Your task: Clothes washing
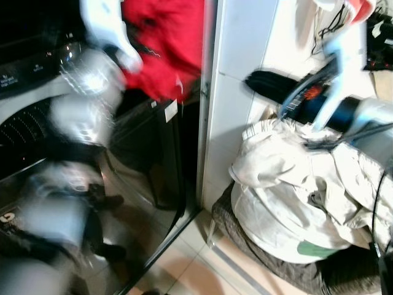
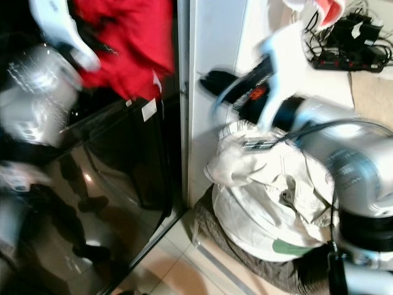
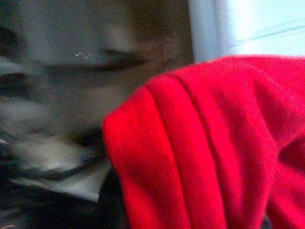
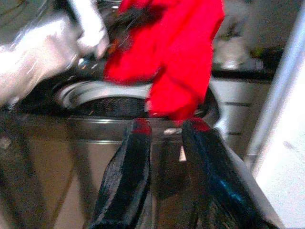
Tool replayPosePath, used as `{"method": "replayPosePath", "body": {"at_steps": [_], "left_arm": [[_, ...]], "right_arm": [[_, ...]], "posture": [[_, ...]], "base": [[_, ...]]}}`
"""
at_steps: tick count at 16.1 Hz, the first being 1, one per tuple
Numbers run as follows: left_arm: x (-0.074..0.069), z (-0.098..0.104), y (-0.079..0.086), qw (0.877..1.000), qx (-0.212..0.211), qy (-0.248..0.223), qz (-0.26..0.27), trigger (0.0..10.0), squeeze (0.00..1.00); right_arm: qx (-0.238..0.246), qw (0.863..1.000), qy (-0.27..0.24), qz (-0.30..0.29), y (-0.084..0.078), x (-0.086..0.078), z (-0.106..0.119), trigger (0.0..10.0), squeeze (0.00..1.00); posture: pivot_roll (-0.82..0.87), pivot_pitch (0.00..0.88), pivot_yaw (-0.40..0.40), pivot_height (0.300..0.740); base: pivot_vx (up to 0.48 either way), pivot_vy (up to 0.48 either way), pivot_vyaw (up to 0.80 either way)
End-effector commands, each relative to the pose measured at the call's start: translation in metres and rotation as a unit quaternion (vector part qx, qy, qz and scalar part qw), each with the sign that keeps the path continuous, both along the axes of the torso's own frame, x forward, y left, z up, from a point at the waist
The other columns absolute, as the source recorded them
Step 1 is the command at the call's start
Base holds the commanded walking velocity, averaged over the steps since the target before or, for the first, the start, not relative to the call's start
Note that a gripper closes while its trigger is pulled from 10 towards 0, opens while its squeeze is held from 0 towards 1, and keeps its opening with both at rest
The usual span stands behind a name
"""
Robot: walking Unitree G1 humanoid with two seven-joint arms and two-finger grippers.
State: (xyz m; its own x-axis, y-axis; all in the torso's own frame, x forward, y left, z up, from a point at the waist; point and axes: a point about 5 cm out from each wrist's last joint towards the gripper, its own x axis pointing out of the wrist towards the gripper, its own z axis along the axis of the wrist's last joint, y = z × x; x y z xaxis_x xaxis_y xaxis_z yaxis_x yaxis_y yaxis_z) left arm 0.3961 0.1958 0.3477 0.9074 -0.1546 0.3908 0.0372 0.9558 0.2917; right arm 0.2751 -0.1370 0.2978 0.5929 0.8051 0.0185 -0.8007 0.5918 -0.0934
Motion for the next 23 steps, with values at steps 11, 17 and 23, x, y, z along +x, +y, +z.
{"method": "replayPosePath", "body": {"at_steps": [11, 17, 23], "left_arm": [[0.02, -0.089, 0.045, 0.92, 0.201, 0.304, 0.145, 10.0, 1.0], [0.018, -0.091, 0.05, 0.903, 0.224, 0.335, 0.148, 10.0, 1.0], [0.02, -0.052, 0.057, 0.909, 0.273, 0.199, 0.245, 10.0, 0.61]], "right_arm": [[-0.059, 0.998, -0.002, 0.002, 0.038, 0.003, -0.02, 10.0, 0.0], [-0.065, 0.998, 0.003, -0.001, 0.037, 0.006, -0.022, 10.0, 0.0], [-0.064, 0.996, 0.002, -0.065, 0.029, 0.02, -0.022, 10.0, 0.0]], "posture": [[-0.08, 0.0, 0.052, 0.74], [-0.07, 0.0, 0.044, 0.74], [-0.07, 0.0, 0.046, 0.74]], "base": [[0.0, 0.0, 0.0], [0.0, 0.0, 0.0], [0.0, 0.0, 0.0]]}}
